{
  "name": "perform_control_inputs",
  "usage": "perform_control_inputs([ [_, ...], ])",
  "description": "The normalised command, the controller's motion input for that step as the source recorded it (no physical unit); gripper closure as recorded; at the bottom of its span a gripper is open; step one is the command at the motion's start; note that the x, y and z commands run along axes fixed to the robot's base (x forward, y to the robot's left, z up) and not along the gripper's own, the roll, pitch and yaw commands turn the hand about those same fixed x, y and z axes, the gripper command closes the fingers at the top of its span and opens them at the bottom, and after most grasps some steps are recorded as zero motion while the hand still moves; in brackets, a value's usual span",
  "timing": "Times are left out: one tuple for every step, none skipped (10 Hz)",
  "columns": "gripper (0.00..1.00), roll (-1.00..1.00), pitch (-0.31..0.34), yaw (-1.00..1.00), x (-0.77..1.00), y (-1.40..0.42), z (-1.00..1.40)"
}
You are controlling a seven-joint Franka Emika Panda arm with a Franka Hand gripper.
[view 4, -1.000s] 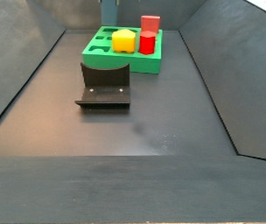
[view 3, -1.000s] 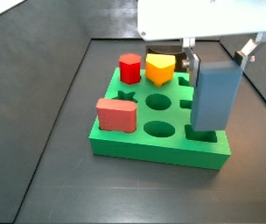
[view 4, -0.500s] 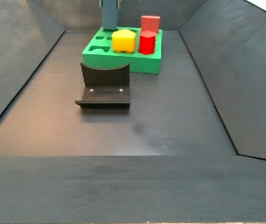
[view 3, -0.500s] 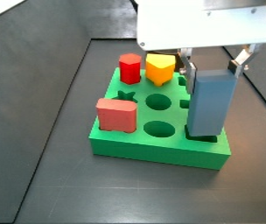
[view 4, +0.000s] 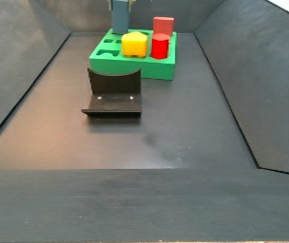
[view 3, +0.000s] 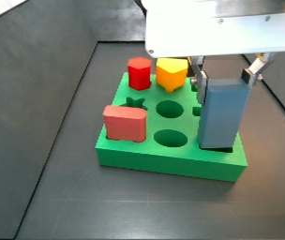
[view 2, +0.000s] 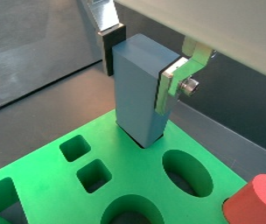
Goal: Pick up the rectangle object. Move up. Place the rectangle object on the fixture. Regrasp the rectangle object. Move to above the board. Insert the rectangle object.
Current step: Insert the rectangle object.
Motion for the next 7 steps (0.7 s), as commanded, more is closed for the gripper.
perform_control_inputs([
  [1.0,0.0,-0.011,-0.18,0.0,0.0,-0.15],
  [1.0,0.0,-0.01,-0.16,0.0,-0.02,-0.09],
  [1.0,0.0,-0.02,-0.02,0.09,-0.03,-0.05],
  [1.0,0.0,-0.007,0.0,0.13,0.0,-0.07],
  [1.0,0.0,-0.003,0.0,0.13,0.0,-0.03],
  [1.0,0.0,0.0,0.0,0.12,-0.02,-0.01],
  [1.0,-0.01,-0.006,0.0,0.15,-0.05,-0.01],
])
